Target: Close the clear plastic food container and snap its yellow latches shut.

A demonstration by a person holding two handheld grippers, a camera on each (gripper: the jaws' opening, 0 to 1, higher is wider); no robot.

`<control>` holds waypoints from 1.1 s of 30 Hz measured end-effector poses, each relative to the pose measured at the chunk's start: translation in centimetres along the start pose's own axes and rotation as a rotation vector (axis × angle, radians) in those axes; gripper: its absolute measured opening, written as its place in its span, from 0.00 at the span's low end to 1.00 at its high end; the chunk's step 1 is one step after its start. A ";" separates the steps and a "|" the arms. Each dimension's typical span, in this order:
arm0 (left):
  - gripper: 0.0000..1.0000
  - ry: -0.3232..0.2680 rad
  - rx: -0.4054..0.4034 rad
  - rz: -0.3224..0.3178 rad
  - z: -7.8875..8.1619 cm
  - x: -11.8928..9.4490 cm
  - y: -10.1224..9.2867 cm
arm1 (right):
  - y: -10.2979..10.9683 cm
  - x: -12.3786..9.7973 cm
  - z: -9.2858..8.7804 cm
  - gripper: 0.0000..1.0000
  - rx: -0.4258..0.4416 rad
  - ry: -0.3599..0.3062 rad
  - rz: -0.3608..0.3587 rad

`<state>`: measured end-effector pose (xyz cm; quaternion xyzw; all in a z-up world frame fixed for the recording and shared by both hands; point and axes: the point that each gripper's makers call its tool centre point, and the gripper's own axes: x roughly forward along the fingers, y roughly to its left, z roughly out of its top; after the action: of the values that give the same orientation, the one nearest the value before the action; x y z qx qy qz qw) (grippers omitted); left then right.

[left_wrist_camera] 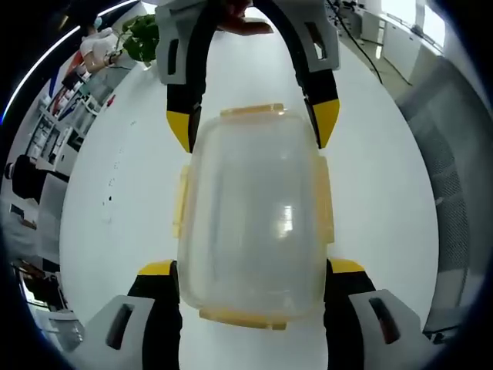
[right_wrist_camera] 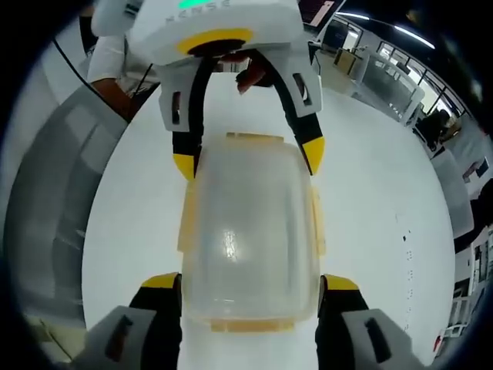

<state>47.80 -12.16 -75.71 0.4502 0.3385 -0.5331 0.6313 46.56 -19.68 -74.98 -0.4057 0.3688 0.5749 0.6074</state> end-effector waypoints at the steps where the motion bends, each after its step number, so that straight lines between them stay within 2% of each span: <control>1: 0.74 -0.001 -0.002 0.001 -0.2 -0.1 0.2 | -0.2 0.1 0.2 0.71 -0.001 0.001 0.001; 17: 0.74 -0.021 -0.003 0.002 -1.7 -0.2 2.6 | -2.5 0.9 1.5 0.71 0.008 0.004 -0.001; 26: 0.75 -0.028 -0.004 0.004 -2.0 -0.1 3.3 | -3.4 1.1 1.8 0.72 0.002 0.018 0.006; 33: 0.76 -0.023 0.028 0.017 -2.3 0.0 3.3 | -3.4 1.2 1.9 0.72 0.008 0.018 0.005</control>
<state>51.19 -9.98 -75.89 0.4556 0.3199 -0.5375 0.6334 50.03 -17.49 -75.12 -0.4076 0.3778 0.5711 0.6041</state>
